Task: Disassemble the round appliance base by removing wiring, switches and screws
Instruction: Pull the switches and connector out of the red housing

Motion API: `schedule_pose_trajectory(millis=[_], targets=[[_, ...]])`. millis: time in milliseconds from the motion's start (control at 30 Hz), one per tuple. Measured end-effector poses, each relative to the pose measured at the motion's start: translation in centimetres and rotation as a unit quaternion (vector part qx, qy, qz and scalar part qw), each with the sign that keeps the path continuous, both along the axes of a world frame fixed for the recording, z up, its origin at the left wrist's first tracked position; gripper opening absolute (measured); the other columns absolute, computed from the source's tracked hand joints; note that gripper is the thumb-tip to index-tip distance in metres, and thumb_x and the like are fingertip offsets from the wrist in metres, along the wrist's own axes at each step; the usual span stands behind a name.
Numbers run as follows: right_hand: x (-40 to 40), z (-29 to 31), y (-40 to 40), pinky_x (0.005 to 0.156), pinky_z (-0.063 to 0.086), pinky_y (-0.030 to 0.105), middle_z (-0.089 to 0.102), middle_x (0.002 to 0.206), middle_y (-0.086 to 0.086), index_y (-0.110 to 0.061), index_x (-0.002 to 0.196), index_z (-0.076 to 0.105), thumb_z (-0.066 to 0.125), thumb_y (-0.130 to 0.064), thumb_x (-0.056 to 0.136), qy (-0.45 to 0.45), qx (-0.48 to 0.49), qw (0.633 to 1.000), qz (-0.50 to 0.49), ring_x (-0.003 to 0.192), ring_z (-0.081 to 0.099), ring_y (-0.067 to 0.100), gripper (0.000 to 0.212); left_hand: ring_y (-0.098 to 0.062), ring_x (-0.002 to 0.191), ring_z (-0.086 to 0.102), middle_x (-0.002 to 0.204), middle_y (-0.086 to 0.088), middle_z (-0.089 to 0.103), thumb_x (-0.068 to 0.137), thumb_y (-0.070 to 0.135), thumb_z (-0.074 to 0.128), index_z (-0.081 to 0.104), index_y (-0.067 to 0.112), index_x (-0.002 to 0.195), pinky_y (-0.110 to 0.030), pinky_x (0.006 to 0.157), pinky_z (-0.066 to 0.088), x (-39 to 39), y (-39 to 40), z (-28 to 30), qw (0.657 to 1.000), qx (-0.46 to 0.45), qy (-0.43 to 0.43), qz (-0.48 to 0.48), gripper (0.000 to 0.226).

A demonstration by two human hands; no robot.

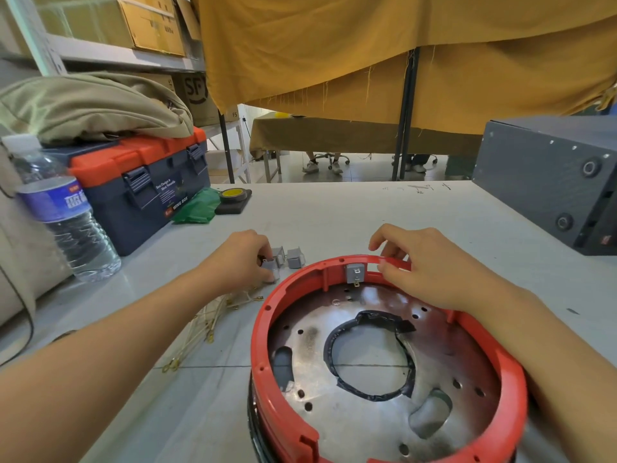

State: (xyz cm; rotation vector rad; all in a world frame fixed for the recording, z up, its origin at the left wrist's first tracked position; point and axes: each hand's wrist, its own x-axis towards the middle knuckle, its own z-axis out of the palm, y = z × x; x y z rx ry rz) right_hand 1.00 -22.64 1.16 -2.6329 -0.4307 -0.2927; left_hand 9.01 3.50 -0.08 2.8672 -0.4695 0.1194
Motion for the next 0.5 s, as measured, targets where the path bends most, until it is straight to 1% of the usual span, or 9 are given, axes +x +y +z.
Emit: schedule_pose_trajectory(millis=[100, 133, 233, 300, 367, 500], targets=[[0.0, 0.0, 0.1, 0.076, 0.051, 0.040, 0.064, 0.072, -0.009, -0.032, 0.112, 0.057, 0.055, -0.026, 0.092, 0.018, -0.044, 0.999, 0.006, 0.073, 0.061, 0.013, 0.021, -0.016, 0.089, 0.058, 0.100, -0.001, 0.058, 0.083, 0.027, 0.069, 0.064, 0.013, 0.098, -0.024, 0.074, 0.043, -0.5, -0.4, 0.7, 0.999, -0.041, -0.020, -0.014, 0.021], [0.0, -0.1, 0.1, 0.075, 0.052, 0.040, 0.064, 0.073, -0.006, -0.032, 0.113, 0.057, 0.054, -0.026, 0.093, 0.020, -0.052, 0.998, 0.003, 0.072, 0.062, 0.014, 0.021, -0.014, 0.087, 0.059, 0.097, 0.002, 0.061, 0.085, 0.028, 0.067, 0.065, 0.015, 0.096, -0.024, 0.074, 0.044, -0.8, -0.7, 1.1, 0.998, -0.063, -0.020, -0.024, 0.017], [0.1, -0.1, 0.0, 0.077, 0.051, 0.039, 0.065, 0.087, 0.001, -0.031, 0.115, 0.059, 0.051, -0.024, 0.096, 0.017, -0.066, 0.998, -0.017, 0.078, 0.060, 0.019, 0.023, -0.007, 0.084, 0.063, 0.088, 0.012, 0.066, 0.088, 0.033, 0.062, 0.069, 0.023, 0.095, -0.023, 0.078, 0.049, -2.2, -2.2, 2.3, 0.990, -0.122, 0.014, -0.070, 0.014], [0.1, -0.2, 0.1, 0.079, 0.050, 0.039, 0.066, 0.097, 0.004, -0.030, 0.117, 0.060, 0.049, -0.024, 0.096, 0.014, -0.075, 0.997, -0.023, 0.086, 0.060, 0.023, 0.024, -0.002, 0.086, 0.063, 0.092, 0.014, 0.068, 0.088, 0.038, 0.060, 0.070, 0.027, 0.099, -0.020, 0.079, 0.049, -3.2, -3.4, 3.0, 0.985, -0.137, 0.034, -0.103, 0.018], [-0.1, -0.2, 0.3, 0.079, 0.050, 0.039, 0.065, 0.101, 0.004, -0.030, 0.117, 0.060, 0.049, -0.023, 0.097, 0.012, -0.081, 0.996, -0.029, 0.089, 0.059, 0.024, 0.024, 0.000, 0.089, 0.063, 0.096, 0.013, 0.069, 0.087, 0.039, 0.061, 0.071, 0.028, 0.102, -0.020, 0.081, 0.048, -3.9, -4.7, 3.3, 0.980, -0.142, 0.042, -0.131, 0.021], [-0.4, 0.0, 0.5, 0.080, 0.050, 0.041, 0.064, 0.105, 0.006, -0.030, 0.116, 0.061, 0.048, -0.023, 0.096, 0.014, -0.101, 0.993, -0.057, 0.093, 0.058, 0.027, 0.025, -0.007, 0.090, 0.064, 0.103, 0.008, 0.069, 0.088, 0.023, 0.062, 0.068, 0.025, 0.109, -0.020, 0.084, 0.047, -4.6, -6.6, 3.2, 0.980, -0.125, 0.035, -0.153, 0.022]])
